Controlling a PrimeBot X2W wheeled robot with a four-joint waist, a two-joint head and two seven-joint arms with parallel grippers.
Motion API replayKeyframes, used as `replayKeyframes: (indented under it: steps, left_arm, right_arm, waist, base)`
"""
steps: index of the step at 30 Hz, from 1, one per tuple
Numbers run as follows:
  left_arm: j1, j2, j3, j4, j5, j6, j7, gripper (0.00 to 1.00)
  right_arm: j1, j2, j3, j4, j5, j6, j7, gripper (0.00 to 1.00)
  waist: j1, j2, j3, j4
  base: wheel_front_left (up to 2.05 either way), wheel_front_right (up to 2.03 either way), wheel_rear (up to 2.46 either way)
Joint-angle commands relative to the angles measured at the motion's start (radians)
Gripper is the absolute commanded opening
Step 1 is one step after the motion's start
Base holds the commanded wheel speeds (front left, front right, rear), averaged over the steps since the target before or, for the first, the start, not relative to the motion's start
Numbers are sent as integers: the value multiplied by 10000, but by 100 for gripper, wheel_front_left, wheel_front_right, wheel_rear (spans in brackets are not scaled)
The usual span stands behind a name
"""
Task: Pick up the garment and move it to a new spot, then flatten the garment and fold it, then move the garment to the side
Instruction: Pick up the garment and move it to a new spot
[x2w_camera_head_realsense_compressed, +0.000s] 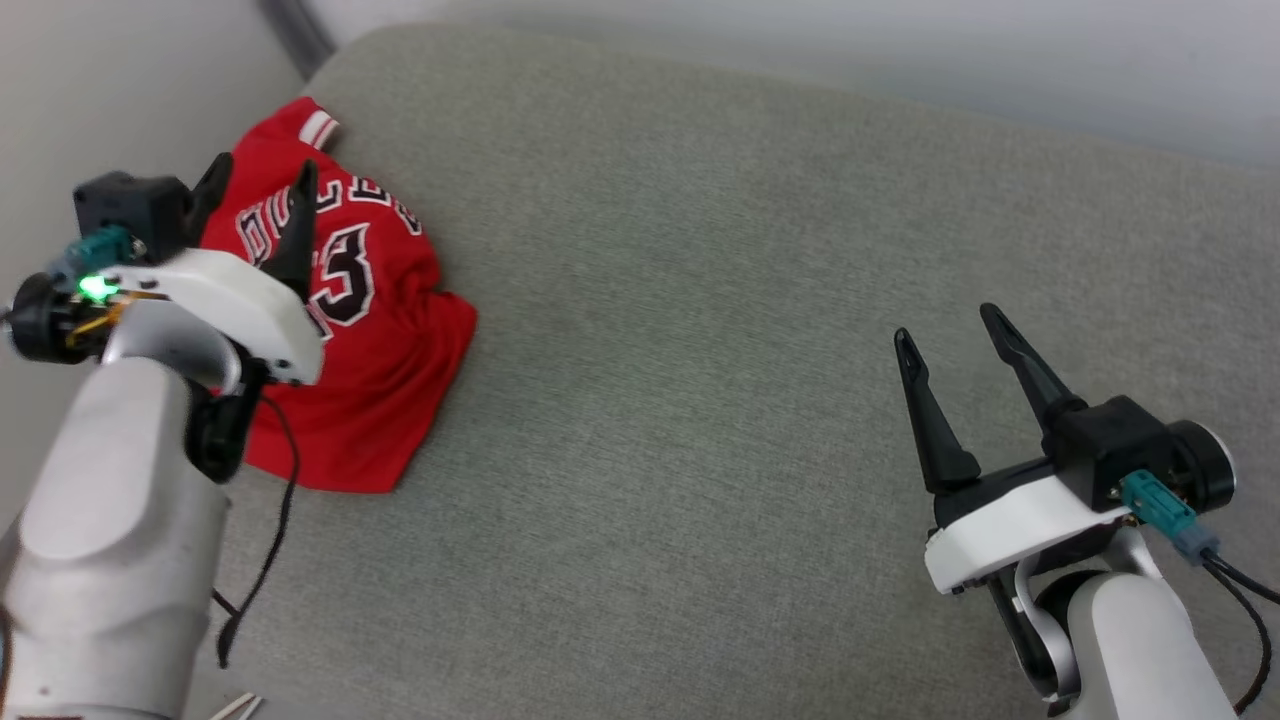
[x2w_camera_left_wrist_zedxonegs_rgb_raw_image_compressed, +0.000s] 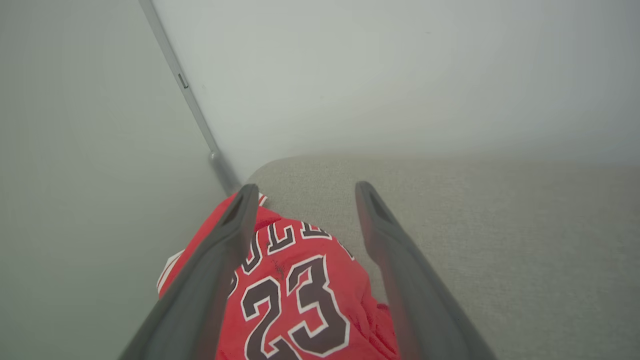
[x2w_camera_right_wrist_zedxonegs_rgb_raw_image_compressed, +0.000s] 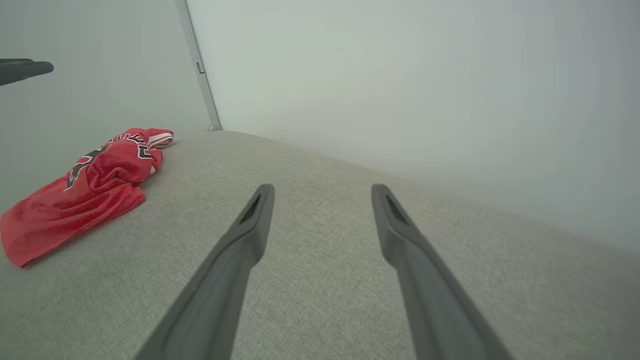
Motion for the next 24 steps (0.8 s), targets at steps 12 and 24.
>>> replayKeyframes:
  steps: [12, 24]
  left_arm:
    - [-1104, 2620, -1886, 1545, -3879, 10, 6078, 100]
    - [-773, 2378, -1989, 3105, -4456, 110, 6500, 0]
  right_arm:
    - [-1001, -198, 118, 140, 35, -5, -297, 100]
    - [-1542, -359, 411, 431, 182, -5, -446, 100]
  waist:
    - [-2, 0, 2155, -1403]
    - [-2, 0, 2514, -1612]
  base:
    - [0, 0, 0]
    - [0, 0, 0]
